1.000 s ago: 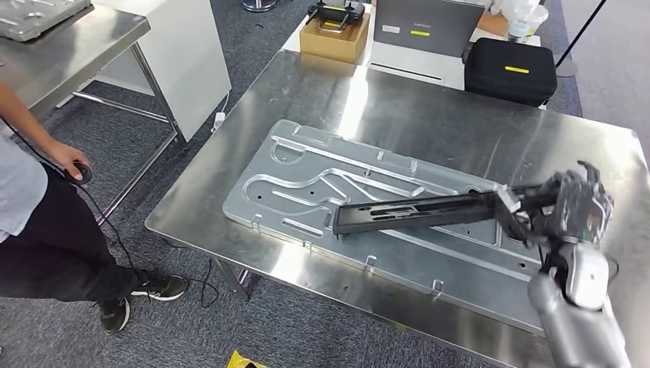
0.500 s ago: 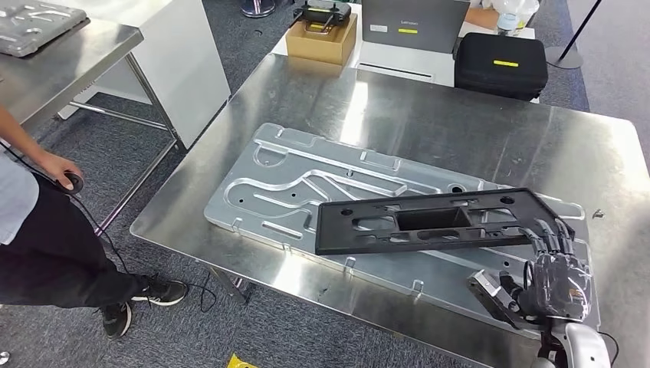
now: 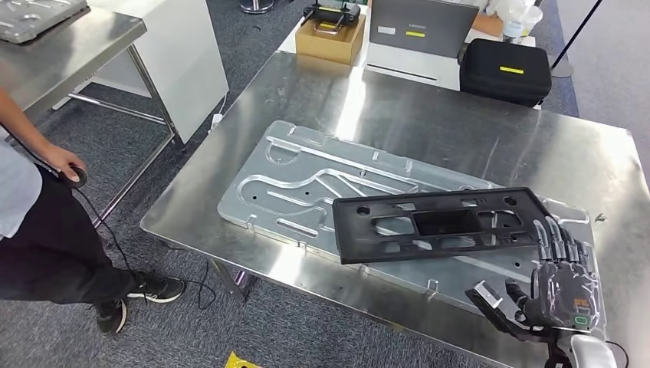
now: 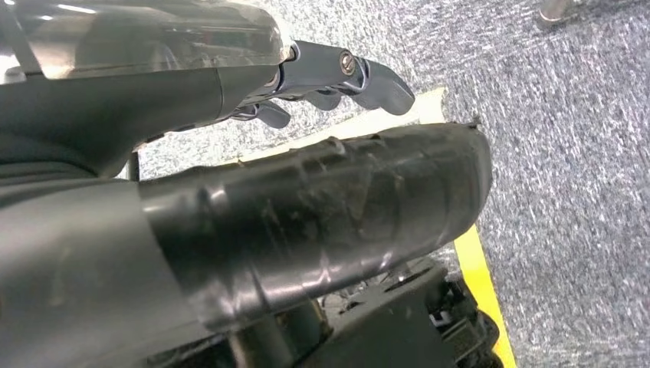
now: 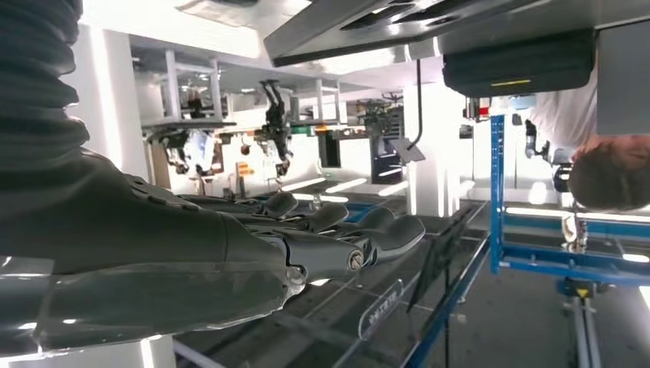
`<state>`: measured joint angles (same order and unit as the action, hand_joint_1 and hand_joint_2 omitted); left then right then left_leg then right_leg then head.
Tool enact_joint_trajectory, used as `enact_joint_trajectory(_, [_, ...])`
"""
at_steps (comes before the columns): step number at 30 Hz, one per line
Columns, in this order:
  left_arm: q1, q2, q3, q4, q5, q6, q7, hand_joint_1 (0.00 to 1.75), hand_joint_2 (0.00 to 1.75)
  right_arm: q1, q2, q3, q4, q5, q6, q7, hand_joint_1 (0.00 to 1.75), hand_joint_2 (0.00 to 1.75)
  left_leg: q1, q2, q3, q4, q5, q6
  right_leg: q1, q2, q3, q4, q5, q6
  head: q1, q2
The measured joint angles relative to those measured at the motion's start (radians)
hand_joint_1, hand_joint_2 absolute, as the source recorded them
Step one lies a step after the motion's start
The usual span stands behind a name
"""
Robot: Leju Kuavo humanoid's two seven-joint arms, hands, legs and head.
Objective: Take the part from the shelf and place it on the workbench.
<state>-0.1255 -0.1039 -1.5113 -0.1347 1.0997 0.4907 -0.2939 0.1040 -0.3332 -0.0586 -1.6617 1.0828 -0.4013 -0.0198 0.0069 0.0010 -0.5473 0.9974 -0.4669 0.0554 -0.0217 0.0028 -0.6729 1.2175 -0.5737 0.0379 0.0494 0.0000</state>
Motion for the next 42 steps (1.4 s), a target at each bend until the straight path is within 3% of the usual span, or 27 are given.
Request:
enact_joint_trajectory(1, [0.001, 0.0, 0.0, 0.0, 0.001, 0.0, 0.0, 0.0, 0.0, 0.006, -0.001, 0.0, -0.004, 0.003, 0.0, 0.0, 0.0, 1.75, -0.001, 0.0, -0.001, 0.001, 0.0, 0.0, -0.001, 0.0, -0.025, 0.056, -0.021, 0.003, 0.0, 0.0])
enact_joint_trajectory(2, [0.002, 0.0, 0.001, 0.0, 0.002, 0.0, -0.001, 0.0, 0.0, 0.013, -0.002, -0.001, -0.01, 0.007, 0.0, 0.001, 0.0, 1.75, -0.001, 0.001, -0.001, 0.002, 0.0, 0.0, -0.001, 0.0, -0.035, 0.082, -0.023, 0.004, 0.0, 0.0])
enact_joint_trajectory(3, [0.002, 0.0, 0.003, 0.0, 0.003, 0.0, -0.001, 0.0, 0.0, 0.021, -0.004, -0.002, -0.019, 0.01, 0.0, 0.002, 0.0, 1.75, -0.002, 0.0, -0.001, 0.004, -0.001, 0.0, -0.001, 0.0, -0.027, 0.069, -0.006, 0.004, 0.0, 0.0])
enact_joint_trajectory(5, [0.002, 0.0, 0.007, 0.0, 0.004, 0.0, -0.002, 0.0, 0.0, 0.038, -0.012, -0.008, -0.049, 0.015, -0.003, 0.004, 0.0, 1.75, -0.002, 0.0, -0.001, 0.01, -0.006, -0.003, -0.001, -0.002, 0.039, -0.057, 0.058, 0.001, 0.0, 0.0])
enact_joint_trajectory(7, [0.002, 0.0, 0.012, 0.0, 0.005, 0.0, -0.004, 0.0, 0.0, 0.056, -0.017, -0.015, -0.086, 0.02, -0.007, 0.007, 0.0, 1.75, -0.005, -0.001, -0.002, 0.019, -0.012, -0.011, 0.004, -0.003, 0.093, -0.166, 0.093, -0.007, 0.0, 0.0])
enact_joint_trajectory(9, [0.002, 0.0, 0.016, 0.0, 0.007, 0.0, -0.008, 0.0, 0.0, 0.08, -0.019, -0.022, -0.127, 0.02, -0.025, 0.003, 0.0, 1.75, -0.008, -0.002, -0.004, 0.021, -0.014, -0.02, 0.01, -0.002, 0.101, -0.186, 0.094, -0.017, -0.001, 0.0])
enact_joint_trajectory(11, [0.003, 0.0, 0.02, 0.0, 0.008, 0.0, -0.012, 0.0, 0.0, 0.104, -0.015, -0.028, -0.171, -0.002, -0.077, -0.021, 0.0, 1.75, -0.008, -0.002, -0.004, 0.024, -0.019, -0.031, 0.005, -0.001, 0.1, -0.19, 0.098, -0.028, -0.001, 0.0])
enact_joint_trajectory(13, [0.002, 0.0, 0.023, 0.0, 0.009, 0.003, -0.012, 0.0, 0.0, 0.114, 0.006, -0.032, -0.216, -0.044, -0.167, -0.075, 0.0, 0.87, -0.007, -0.002, -0.024, 0.074, -0.057, -0.042, 0.0, -0.001, 0.101, -0.196, 0.102, -0.041, -0.002, 0.0])
enact_joint_trajectory(15, [0.002, -0.001, 0.024, 0.0, 0.009, 0.01, -0.007, 0.0, 0.0, 0.118, 0.055, -0.037, -0.26, -0.092, -0.248, -0.161, 0.0, 0.0, -0.004, -0.002, -0.081, 0.202, -0.126, -0.049, 0.0, -0.002, 0.1, -0.196, 0.102, -0.048, -0.002, 0.0])
enact_joint_trajectory(16, [0.003, -0.001, 0.024, 0.0, 0.009, 0.015, -0.003, 0.0, 0.0, 0.12, 0.089, -0.042, -0.281, -0.118, -0.271, -0.214, 0.0, 0.0, -0.003, -0.002, -0.111, 0.268, -0.152, -0.051, 0.001, -0.002, 0.099, -0.196, 0.102, -0.049, -0.002, 0.0])
enact_joint_trajectory(17, [0.004, -0.001, 0.024, 0.0, 0.009, 0.021, 0.001, 0.0, 0.0, 0.123, 0.126, -0.048, -0.3, -0.145, -0.283, -0.266, 0.0, 0.0, -0.003, -0.002, -0.129, 0.307, -0.16, -0.052, 0.002, -0.002, 0.098, -0.195, 0.102, -0.049, -0.002, 0.0])
enact_joint_trajectory(18, [0.004, -0.001, 0.024, 0.0, 0.009, 0.026, 0.005, 0.0, 0.0, 0.126, 0.164, -0.056, -0.318, -0.172, -0.288, -0.319, 0.0, 0.44, -0.003, -0.002, -0.128, 0.306, -0.148, -0.052, 0.002, -0.001, 0.099, -0.195, 0.102, -0.049, -0.002, 0.0])
enact_joint_trajectory(19, [0.004, -0.001, 0.024, 0.0, 0.009, 0.031, 0.008, 0.0, 0.0, 0.128, 0.201, -0.064, -0.334, -0.199, -0.289, -0.368, 0.0, 0.87, -0.003, -0.002, -0.107, 0.264, -0.117, -0.049, 0.002, -0.001, 0.1, -0.194, 0.102, -0.049, -0.002, 0.0])
enact_joint_trajectory(21, [0.003, -0.001, 0.024, 0.0, 0.009, 0.039, 0.014, 0.0, 0.0, 0.13, 0.275, -0.087, -0.358, -0.26, -0.29, -0.468, 0.0, 1.75, -0.005, -0.003, -0.035, 0.116, -0.049, -0.04, 0.005, 0.001, 0.103, -0.193, 0.1, -0.048, -0.002, 0.0])
enact_joint_trajectory(23, [0.002, -0.002, 0.023, 0.0, 0.012, 0.049, 0.019, 0.0, 0.0, 0.132, 0.349, -0.116, -0.377, -0.337, -0.291, -0.567, 0.0, 1.75, -0.008, -0.003, 0.007, 0.025, -0.021, -0.033, 0.008, 0.002, 0.102, -0.191, 0.101, -0.041, -0.002, 0.0])
enact_joint_trajectory(27, [0.002, -0.004, 0.02, 0.0, 0.018, 0.064, 0.03, 0.0, 0.0, 0.138, 0.474, -0.168, -0.419, -0.448, -0.291, -0.669, 0.0, 1.75, -0.005, -0.001, 0.008, 0.006, -0.01, -0.017, 0.008, 0.002, 0.095, -0.18, 0.092, -0.022, -0.001, 0.0])
enact_joint_trajectory(29, [0.001, -0.005, 0.018, 0.0, 0.021, 0.068, 0.033, 0.0, 0.0, 0.144, 0.511, -0.181, -0.433, -0.467, -0.292, -0.672, 0.0, 1.75, -0.001, 0.003, 0.005, 0.0, -0.002, -0.006, 0.007, 0.001, 0.064, -0.105, 0.036, -0.016, 0.0, 0.0])
enact_joint_trajectory(31, [0.001, -0.006, 0.017, 0.0, 0.024, 0.069, 0.034, 0.0, 0.0, 0.152, 0.538, -0.188, -0.438, -0.478, -0.292, -0.673, 0.0, 1.75, -0.003, 0.006, -0.001, 0.001, 0.001, -0.002, 0.007, 0.001, 0.009, 0.023, -0.032, -0.011, 0.0, 0.0])
enact_joint_trajectory(32, [0.002, -0.006, 0.016, 0.0, 0.025, 0.069, 0.035, 0.0, 0.0, 0.156, 0.549, -0.191, -0.439, -0.481, -0.292, -0.673, 0.0, 1.75, -0.004, 0.007, -0.003, 0.002, 0.001, -0.001, 0.007, 0.001, -0.009, 0.069, -0.047, -0.009, 0.0, 0.0])
enact_joint_trajectory(33, [0.003, -0.006, 0.016, 0.0, 0.025, 0.069, 0.036, 0.0, 0.0, 0.159, 0.558, -0.193, -0.439, -0.483, -0.292, -0.673, 0.0, 1.75, -0.004, 0.008, -0.005, 0.005, 0.002, -0.001, 0.007, 0.001, -0.01, 0.08, -0.041, -0.009, 0.0, 0.0])
enact_joint_trajectory(34, [0.003, -0.006, 0.015, 0.0, 0.025, 0.069, 0.036, 0.0, 0.0, 0.16, 0.566, -0.195, -0.44, -0.485, -0.292, -0.673, 0.0, 1.75, -0.005, 0.008, -0.006, 0.007, 0.001, -0.001, 0.007, 0.001, 0.008, 0.052, -0.018, -0.01, 0.0, 0.0])
enact_joint_trajectory(36, [0.002, -0.007, 0.015, 0.0, 0.026, 0.07, 0.037, 0.0, 0.0, 0.162, 0.578, -0.197, -0.444, -0.49, -0.292, -0.673, 0.0, 1.75, -0.005, 0.008, -0.008, 0.014, 0.0, -0.004, 0.008, 0.0, 0.083, -0.084, 0.044, -0.017, 0.0, 0.0])
enact_joint_trajectory(38, [0.002, -0.008, 0.015, 0.0, 0.028, 0.071, 0.038, 0.0, 0.0, 0.164, 0.588, -0.2, -0.449, -0.494, -0.292, -0.673, 0.0, 1.75, -0.008, 0.007, -0.011, 0.021, -0.001, -0.011, 0.013, 0.0, 0.129, -0.178, 0.072, -0.026, 0.0, 0.0])
enact_joint_trajectory(40, [0.002, -0.008, 0.015, 0.0, 0.031, 0.072, 0.039, 0.0, 0.0, 0.168, 0.598, -0.206, -0.454, -0.498, -0.292, -0.674, 0.0, 1.75, -0.009, 0.006, -0.014, 0.022, 0.002, -0.022, 0.018, 0.001, 0.13, -0.19, 0.076, -0.032, 0.0, 0.0])
enact_joint_trajectory(42, [0.002, -0.008, 0.015, 0.0, 0.034, 0.072, 0.04, 0.0, 0.0, 0.172, 0.609, -0.211, -0.457, -0.501, -0.292, -0.674, 0.0, 1.75, -0.009, 0.006, -0.016, 0.024, -0.001, -0.033, 0.014, 0.001, 0.127, -0.197, 0.084, -0.044, 0.0, 0.0])
